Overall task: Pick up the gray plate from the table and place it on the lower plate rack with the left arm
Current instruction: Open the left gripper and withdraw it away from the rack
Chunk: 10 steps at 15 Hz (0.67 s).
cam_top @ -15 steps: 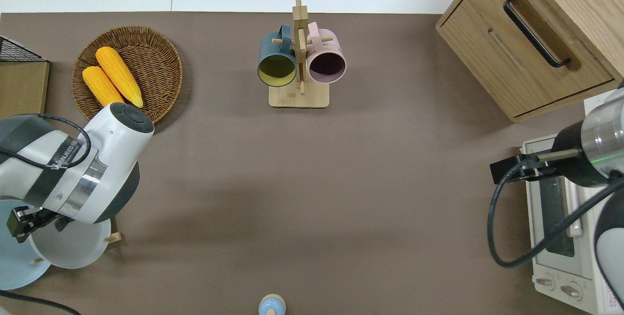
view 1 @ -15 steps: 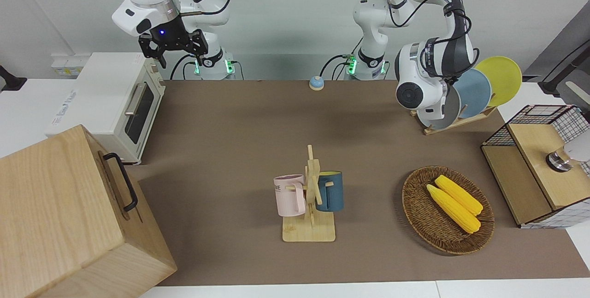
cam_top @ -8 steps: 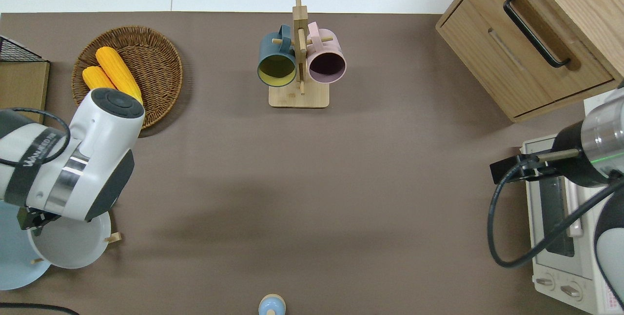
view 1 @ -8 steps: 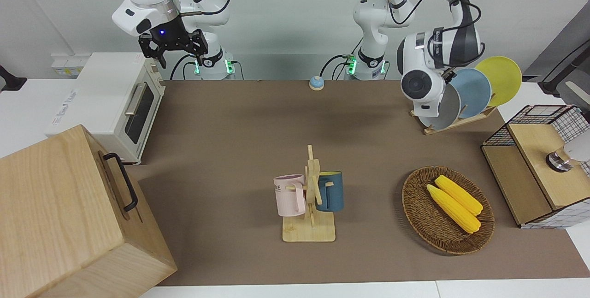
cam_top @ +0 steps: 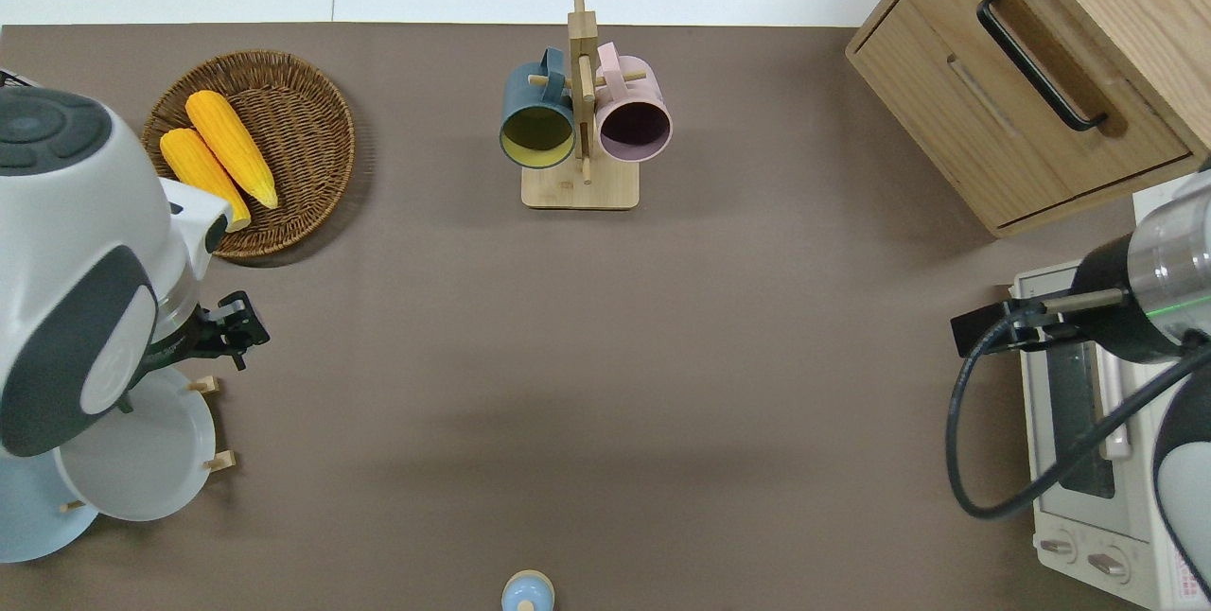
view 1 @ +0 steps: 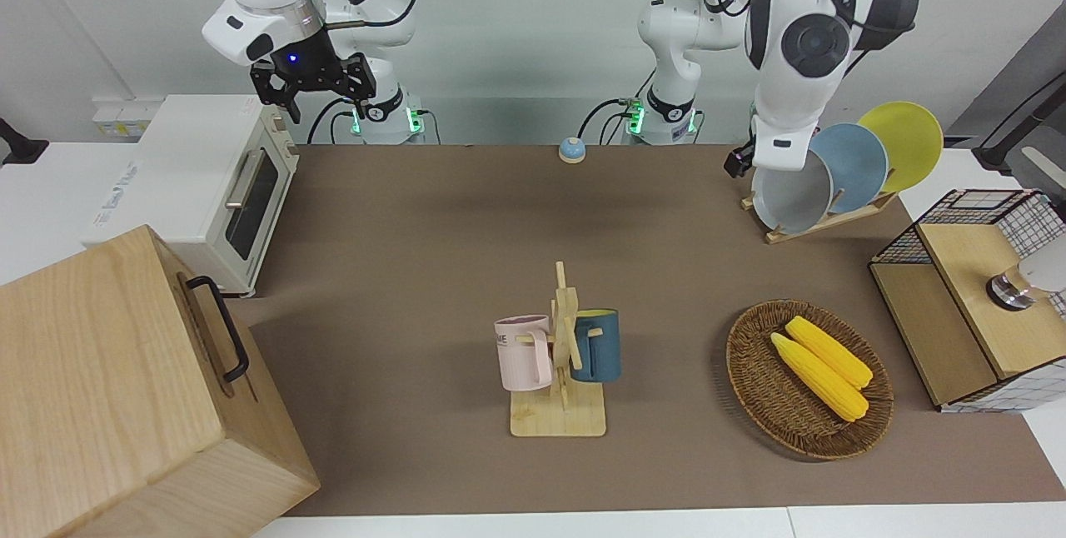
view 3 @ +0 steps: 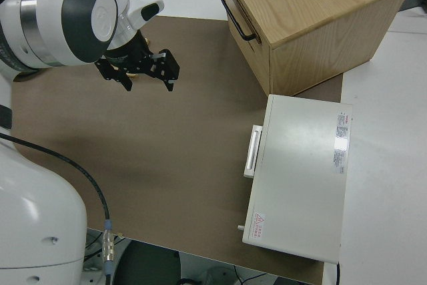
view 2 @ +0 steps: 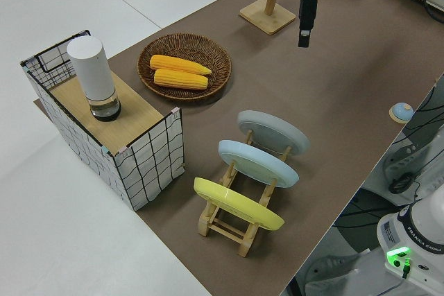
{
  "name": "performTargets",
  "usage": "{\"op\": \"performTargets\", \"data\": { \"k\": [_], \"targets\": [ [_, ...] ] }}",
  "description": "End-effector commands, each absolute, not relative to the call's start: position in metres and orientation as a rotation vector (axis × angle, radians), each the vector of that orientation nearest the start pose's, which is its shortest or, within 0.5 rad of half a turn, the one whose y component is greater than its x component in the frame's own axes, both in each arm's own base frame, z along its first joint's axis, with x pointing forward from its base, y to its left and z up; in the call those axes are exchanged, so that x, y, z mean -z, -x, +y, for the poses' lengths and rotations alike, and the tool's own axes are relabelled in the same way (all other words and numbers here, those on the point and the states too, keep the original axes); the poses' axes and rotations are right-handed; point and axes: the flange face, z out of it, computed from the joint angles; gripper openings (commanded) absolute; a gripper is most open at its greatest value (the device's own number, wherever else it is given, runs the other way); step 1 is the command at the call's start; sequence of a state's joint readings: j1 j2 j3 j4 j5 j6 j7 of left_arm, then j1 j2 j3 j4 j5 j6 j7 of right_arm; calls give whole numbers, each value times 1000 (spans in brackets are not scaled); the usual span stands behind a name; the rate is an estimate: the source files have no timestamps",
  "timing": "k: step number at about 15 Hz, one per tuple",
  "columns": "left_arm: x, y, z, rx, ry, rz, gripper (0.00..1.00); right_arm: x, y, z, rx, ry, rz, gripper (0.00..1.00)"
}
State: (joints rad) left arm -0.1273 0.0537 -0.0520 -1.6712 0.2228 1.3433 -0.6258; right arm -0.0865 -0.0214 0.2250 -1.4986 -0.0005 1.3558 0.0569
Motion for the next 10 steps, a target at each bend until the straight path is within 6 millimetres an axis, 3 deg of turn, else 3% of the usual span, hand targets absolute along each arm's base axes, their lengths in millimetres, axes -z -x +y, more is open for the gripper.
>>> {"op": "performTargets", "data": {
  "k": [1, 6, 10],
  "targets": [
    [-567, -532, -77, -313, 2783, -626, 991, -656, -517, 71, -198, 3148, -123, 990],
    [-611, -529, -73, -272, 3022, -340, 989, -656, -517, 70, -198, 3148, -121, 987],
    [-638, -531, -61, -67, 3125, -66, 991, -656, -517, 71, -198, 3148, -123, 987]
  ]
}}
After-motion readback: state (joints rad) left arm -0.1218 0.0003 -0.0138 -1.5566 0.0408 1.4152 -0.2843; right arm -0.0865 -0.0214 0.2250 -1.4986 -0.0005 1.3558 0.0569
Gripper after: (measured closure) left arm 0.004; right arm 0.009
